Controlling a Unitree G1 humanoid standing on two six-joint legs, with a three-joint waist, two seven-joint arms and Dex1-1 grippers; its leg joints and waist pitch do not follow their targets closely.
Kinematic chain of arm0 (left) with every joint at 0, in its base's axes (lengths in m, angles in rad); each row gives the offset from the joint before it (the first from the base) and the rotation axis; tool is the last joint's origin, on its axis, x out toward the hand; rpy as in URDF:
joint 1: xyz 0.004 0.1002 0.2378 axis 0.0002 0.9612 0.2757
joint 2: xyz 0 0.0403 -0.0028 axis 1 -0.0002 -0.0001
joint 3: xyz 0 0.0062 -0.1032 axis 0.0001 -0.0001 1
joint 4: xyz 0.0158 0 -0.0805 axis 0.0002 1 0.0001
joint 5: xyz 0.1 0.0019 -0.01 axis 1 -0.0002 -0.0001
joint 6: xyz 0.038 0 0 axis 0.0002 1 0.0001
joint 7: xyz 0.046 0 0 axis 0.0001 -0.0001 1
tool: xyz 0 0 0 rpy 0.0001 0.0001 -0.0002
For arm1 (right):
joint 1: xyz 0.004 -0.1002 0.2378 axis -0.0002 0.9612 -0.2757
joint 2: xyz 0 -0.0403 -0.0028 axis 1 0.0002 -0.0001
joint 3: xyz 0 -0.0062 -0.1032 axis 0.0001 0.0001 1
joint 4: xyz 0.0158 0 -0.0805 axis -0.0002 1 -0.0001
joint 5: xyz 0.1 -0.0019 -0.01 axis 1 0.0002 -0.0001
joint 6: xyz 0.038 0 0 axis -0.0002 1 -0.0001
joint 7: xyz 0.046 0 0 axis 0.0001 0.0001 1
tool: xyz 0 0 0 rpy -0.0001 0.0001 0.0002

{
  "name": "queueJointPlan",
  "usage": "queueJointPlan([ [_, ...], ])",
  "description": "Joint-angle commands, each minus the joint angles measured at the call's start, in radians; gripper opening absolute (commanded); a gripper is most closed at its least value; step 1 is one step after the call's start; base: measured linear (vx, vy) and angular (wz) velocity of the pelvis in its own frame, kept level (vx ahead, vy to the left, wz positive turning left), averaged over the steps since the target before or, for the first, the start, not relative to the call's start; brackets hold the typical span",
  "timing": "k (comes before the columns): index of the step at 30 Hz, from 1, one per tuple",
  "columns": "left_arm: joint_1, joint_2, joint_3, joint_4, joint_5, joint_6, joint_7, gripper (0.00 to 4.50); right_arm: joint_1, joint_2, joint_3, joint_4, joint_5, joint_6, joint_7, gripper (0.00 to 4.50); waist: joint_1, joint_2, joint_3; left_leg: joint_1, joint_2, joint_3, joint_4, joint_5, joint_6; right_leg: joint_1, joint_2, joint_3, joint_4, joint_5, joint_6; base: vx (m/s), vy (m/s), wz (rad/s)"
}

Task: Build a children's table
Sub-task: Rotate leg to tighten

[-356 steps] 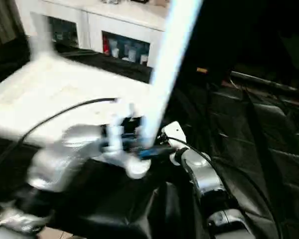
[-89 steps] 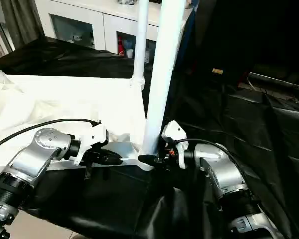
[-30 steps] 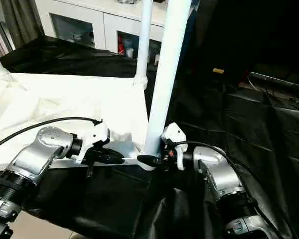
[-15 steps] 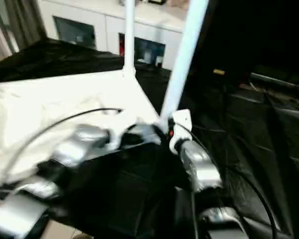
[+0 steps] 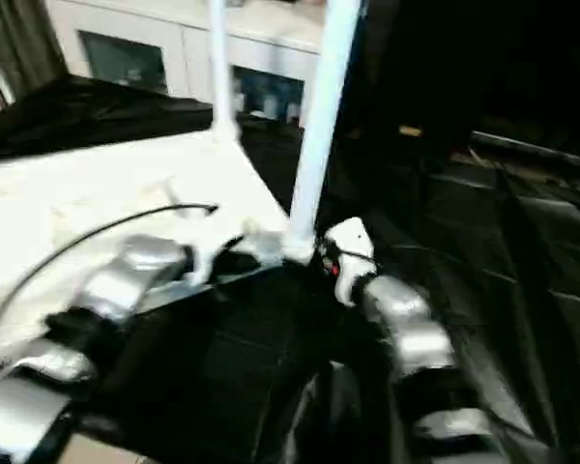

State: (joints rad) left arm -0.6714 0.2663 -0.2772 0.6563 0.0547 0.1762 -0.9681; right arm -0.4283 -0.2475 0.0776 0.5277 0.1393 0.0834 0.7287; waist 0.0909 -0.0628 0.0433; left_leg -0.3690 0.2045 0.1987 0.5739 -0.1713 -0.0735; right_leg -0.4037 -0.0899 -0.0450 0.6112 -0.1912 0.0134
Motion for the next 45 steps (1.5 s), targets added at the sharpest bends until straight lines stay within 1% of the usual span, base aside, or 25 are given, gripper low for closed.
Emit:
queueJointPlan([
  [1, 0.037, -0.012, -0.025, -0.050, -0.079, -0.055, -0.136, 0.00, -0.010, -0.013, 0.020, -0.025, 0.011, -0.013, 0.062, 3.83, 0.003, -0.009, -0.055, 0.008, 0.027, -0.011, -0.063, -0.191, 0.050, 0.043, -0.049, 0.033, -0.071, -0.171, -0.204, 0.000, 0.000, 0.00],
  [2, 0.038, -0.010, -0.026, -0.053, -0.081, -0.055, -0.141, 0.00, -0.010, -0.015, 0.020, -0.025, 0.012, -0.013, 0.064, 3.83, 0.005, -0.007, -0.056, 0.011, 0.028, -0.012, -0.062, -0.195, 0.048, 0.042, -0.051, 0.032, -0.070, -0.171, -0.208, 0.000, 0.000, 0.00],
  [3, 0.067, 0.024, -0.036, -0.114, -0.117, -0.029, -0.225, 0.00, -0.007, -0.043, 0.017, -0.036, 0.023, -0.010, 0.126, 3.83, 0.006, -0.010, -0.055, 0.013, 0.030, -0.010, -0.062, -0.198, 0.048, 0.040, -0.051, 0.034, -0.069, -0.166, -0.216, 0.000, 0.000, 0.00],
  [6, 0.088, 0.052, -0.042, -0.160, -0.131, -0.013, -0.276, 0.00, 0.003, -0.079, 0.031, -0.068, 0.044, 0.014, 0.208, 3.83, 0.013, -0.008, -0.052, 0.017, 0.033, -0.007, -0.063, -0.219, 0.049, 0.037, -0.049, 0.035, -0.069, -0.179, -0.220, 0.000, 0.000, 0.00],
  [7, 0.094, 0.059, -0.042, -0.171, -0.134, -0.008, -0.289, 0.00, 0.010, -0.091, 0.042, -0.081, 0.048, 0.021, 0.236, 3.83, 0.014, -0.008, -0.051, 0.014, 0.032, -0.009, -0.065, -0.219, 0.048, 0.039, -0.049, 0.035, -0.069, -0.183, -0.215, 0.000, 0.000, 0.00],
  [8, 0.094, 0.059, -0.042, -0.171, -0.134, -0.008, -0.289, 0.00, 0.010, -0.091, 0.042, -0.081, 0.048, 0.021, 0.236, 3.83, 0.018, -0.008, -0.051, 0.017, 0.032, -0.008, -0.065, -0.224, 0.044, 0.037, -0.050, 0.035, -0.071, -0.199, -0.208, 0.000, 0.000, 0.00],
  [9, 0.104, 0.068, -0.039, -0.189, -0.138, -0.004, -0.306, 0.00, 0.025, -0.116, 0.065, -0.110, 0.061, 0.044, 0.299, 3.83, 0.021, -0.009, -0.051, 0.018, 0.033, -0.009, -0.065, -0.230, 0.042, 0.038, -0.052, 0.036, -0.072, -0.211, -0.201, 0.000, 0.000, 0.00],
  [10, 0.107, 0.069, -0.038, -0.194, -0.138, -0.001, -0.308, 0.00, 0.030, -0.122, 0.069, -0.117, 0.064, 0.049, 0.312, 3.83, 0.019, -0.014, -0.049, 0.016, 0.032, -0.007, -0.065, -0.232, 0.043, 0.038, -0.051, 0.037, -0.074, -0.219, -0.198, 0.000, 0.000, 0.00],
  [12, 0.112, 0.072, -0.034, -0.204, -0.142, 0.007, -0.321, 0.00, 0.038, -0.135, 0.085, -0.128, 0.059, 0.054, 0.343, 3.83, 0.022, -0.013, -0.049, 0.016, 0.032, -0.009, -0.066, -0.236, 0.037, 0.037, -0.054, 0.036, -0.076, -0.250, -0.188, 0.000, 0.000, 0.00],
  [14, 0.117, 0.075, -0.032, -0.214, -0.146, 0.014, -0.327, 0.00, 0.042, -0.140, 0.093, -0.131, 0.055, 0.051, 0.358, 3.83, 0.020, -0.016, -0.049, 0.014, 0.031, -0.010, -0.066, -0.238, 0.032, 0.036, -0.054, 0.035, -0.078, -0.272, -0.178, 0.000, 0.000, 0.00],
  [15, 0.124, 0.082, -0.031, -0.229, -0.151, 0.023, -0.335, 0.00, 0.047, -0.147, 0.102, -0.136, 0.053, 0.052, 0.382, 3.83, 0.020, -0.015, -0.050, 0.014, 0.032, -0.011, -0.066, -0.240, 0.030, 0.036, -0.055, 0.035, -0.077, -0.279, -0.176, 0.000, 0.000, 0.00],
  [22, 0.134, 0.090, -0.023, -0.247, -0.149, 0.034, -0.342, 0.00, 0.052, -0.161, 0.110, -0.152, 0.067, 0.076, 0.411, 3.83, 0.021, -0.017, -0.052, 0.012, 0.030, -0.009, -0.063, -0.202, 0.041, 0.037, -0.051, 0.035, -0.071, -0.225, -0.188, 0.000, 0.000, 0.00],
  [23, 0.134, 0.090, -0.022, -0.248, -0.148, 0.035, -0.342, 0.00, 0.051, -0.161, 0.110, -0.152, 0.067, 0.077, 0.409, 3.67, 0.021, -0.017, -0.052, 0.012, 0.030, -0.009, -0.063, -0.203, 0.041, 0.037, -0.052, 0.035, -0.071, -0.227, -0.188, 0.000, 0.000, 0.00],
  [24, 0.134, 0.090, -0.021, -0.248, -0.147, 0.035, -0.342, 0.00, 0.050, -0.158, 0.108, -0.151, 0.070, 0.081, 0.407, 3.67, 0.021, -0.016, -0.053, 0.013, 0.029, -0.009, -0.062, -0.200, 0.042, 0.038, -0.052, 0.035, -0.071, -0.226, -0.188, 0.000, 0.000, 0.00],
  [25, 0.135, 0.090, -0.020, -0.250, -0.146, 0.036, -0.341, 0.00, 0.049, -0.156, 0.107, -0.149, 0.071, 0.082, 0.406, 3.48, 0.021, -0.017, -0.052, 0.013, 0.030, -0.009, -0.062, -0.200, 0.042, 0.037, -0.052, 0.035, -0.072, -0.228, -0.189, 0.000, 0.000, 0.00],
  [29, 0.137, 0.090, -0.019, -0.254, -0.145, 0.040, -0.339, 0.00, 0.048, -0.153, 0.104, -0.150, 0.077, 0.093, 0.412, 3.28, 0.021, -0.016, -0.052, 0.013, 0.030, -0.009, -0.062, -0.199, 0.041, 0.037, -0.052, 0.035, -0.071, -0.228, -0.190, 0.000, 0.000, 0.00],
  [30, 0.138, 0.091, -0.018, -0.254, -0.142, 0.041, -0.332, 0.00, 0.050, -0.155, 0.107, -0.153, 0.073, 0.094, 0.412, 3.08, 0.021, -0.018, -0.053, 0.013, 0.030, -0.009, -0.062, -0.199, 0.041, 0.038, -0.052, 0.034, -0.071, -0.229, -0.188, 0.000, 0.000, 0.00],
  [35, 0.132, 0.070, -0.006, -0.228, -0.122, 0.046, -0.264, 0.00, 0.058, -0.132, 0.093, -0.133, 0.057, 0.086, 0.344, 2.80, 0.020, -0.018, -0.052, 0.013, 0.029, -0.009, -0.062, -0.198, 0.039, 0.037, -0.052, 0.035, -0.072, -0.239, -0.183, 0.000, 0.000, 0.00],
  [38, 0.109, 0.036, 0.010, -0.183, -0.096, 0.049, -0.170, 0.00, 0.052, -0.089, 0.063, -0.089, 0.032, 0.074, 0.216, 2.70, 0.017, -0.019, -0.051, 0.013, 0.028, -0.009, -0.063, -0.208, 0.026, 0.035, -0.052, 0.035, -0.075, -0.268, -0.174, 0.000, 0.000, 0.00],
  [39, 0.084, 0.007, 0.023, -0.142, -0.077, 0.043, -0.094, 0.00, 0.046, -0.057, 0.040, -0.066, 0.023, 0.089, 0.126, 2.69, 0.016, -0.016, -0.052, 0.013, 0.027, -0.010, -0.063, -0.213, 0.017, 0.034, -0.052, 0.035, -0.076, -0.282, -0.169, 0.000, 0.000, 0.00],
  [40, 0.072, -0.005, 0.029, -0.124, -0.069, 0.040, -0.061, 0.00, 0.043, -0.043, 0.031, -0.059, 0.021, 0.101, 0.090, 2.69, 0.014, -0.017, -0.051, 0.014, 0.025, -0.010, -0.063, -0.220, 0.009, 0.032, -0.051, 0.035, -0.079, -0.294, -0.163, 0.000, 0.000, 0.00],
  [42, 0.034, -0.045, 0.039, -0.065, -0.048, 0.047, 0.031, 0.00, 0.037, -0.003, 0.010, -0.038, 0.009, 0.125, -0.016, 2.68, 0.014, -0.020, -0.053, 0.014, 0.025, -0.011, -0.063, -0.219, 0.003, 0.035, -0.052, 0.034, -0.079, -0.304, -0.153, 0.000, 0.000, 0.00],
  [43, 0.018, -0.060, 0.040, -0.040, -0.037, 0.048, 0.069, 0.00, 0.037, 0.016, 0.000, -0.030, 0.007, 0.131, -0.060, 2.68, 0.013, -0.016, -0.053, 0.015, 0.024, -0.012, -0.063, -0.223, 0.003, 0.033, -0.053, 0.035, -0.081, -0.308, -0.151, 0.000, 0.000, 0.00],
  [44, -0.001, -0.078, 0.041, -0.010, -0.024, 0.048, 0.115, 0.00, 0.036, 0.041, -0.013, -0.021, 0.006, 0.138, -0.114, 2.68, 0.012, -0.017, -0.053, 0.013, 0.023, -0.010, -0.063, -0.221, 0.004, 0.034, -0.051, 0.036, -0.082, -0.305, -0.148, 0.000, 0.000, 0.00],
  [45, -0.014, -0.092, 0.044, 0.010, -0.018, 0.050, 0.148, 0.00, 0.037, 0.055, -0.020, -0.017, 0.004, 0.144, -0.147, 2.67, 0.014, -0.018, -0.054, 0.016, 0.024, -0.010, -0.062, -0.223, 0.002, 0.031, -0.053, 0.036, -0.083, -0.302, -0.148, 0.000, 0.000, 0.00],
])
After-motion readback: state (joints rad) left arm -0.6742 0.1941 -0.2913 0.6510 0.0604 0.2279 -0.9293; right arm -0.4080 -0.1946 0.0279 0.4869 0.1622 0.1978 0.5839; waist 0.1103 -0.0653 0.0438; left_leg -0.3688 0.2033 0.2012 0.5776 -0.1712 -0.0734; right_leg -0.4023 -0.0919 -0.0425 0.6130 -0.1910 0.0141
